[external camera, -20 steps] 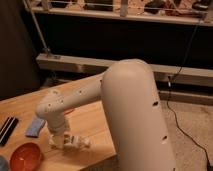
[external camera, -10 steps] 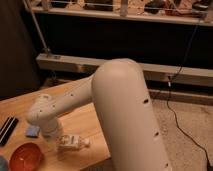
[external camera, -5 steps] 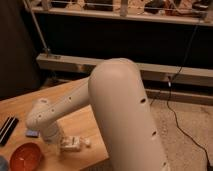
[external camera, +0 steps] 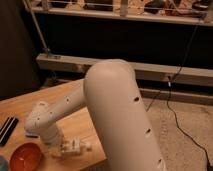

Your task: Place the bottle in the ceramic bowl

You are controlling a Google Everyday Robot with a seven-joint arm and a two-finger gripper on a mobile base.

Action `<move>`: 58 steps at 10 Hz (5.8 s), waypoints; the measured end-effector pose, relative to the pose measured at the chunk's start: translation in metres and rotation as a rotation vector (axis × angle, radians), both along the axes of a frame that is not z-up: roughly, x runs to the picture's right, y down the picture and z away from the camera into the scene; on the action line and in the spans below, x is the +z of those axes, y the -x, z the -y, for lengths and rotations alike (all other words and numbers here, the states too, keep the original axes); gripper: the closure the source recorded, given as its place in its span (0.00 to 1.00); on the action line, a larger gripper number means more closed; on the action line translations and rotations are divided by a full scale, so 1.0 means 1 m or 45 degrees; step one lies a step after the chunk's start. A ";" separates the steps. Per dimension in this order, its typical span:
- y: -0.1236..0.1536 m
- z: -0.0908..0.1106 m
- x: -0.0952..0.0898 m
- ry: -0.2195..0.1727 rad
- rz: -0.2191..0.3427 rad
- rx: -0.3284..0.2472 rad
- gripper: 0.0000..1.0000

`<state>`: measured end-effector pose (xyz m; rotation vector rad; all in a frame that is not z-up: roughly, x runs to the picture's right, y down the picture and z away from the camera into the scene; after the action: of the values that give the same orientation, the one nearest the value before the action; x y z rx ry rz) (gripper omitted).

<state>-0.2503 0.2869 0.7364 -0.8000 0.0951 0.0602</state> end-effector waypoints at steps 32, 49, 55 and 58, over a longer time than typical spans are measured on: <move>0.218 0.088 -0.171 0.433 1.048 0.048 1.00; 0.206 0.033 -0.134 0.514 1.124 -0.230 0.40; 0.203 0.027 -0.128 0.529 1.101 -0.235 0.20; 0.202 0.025 -0.126 0.538 1.083 -0.251 0.20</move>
<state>-0.4526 0.2622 0.6107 -1.1742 -0.6368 -0.5007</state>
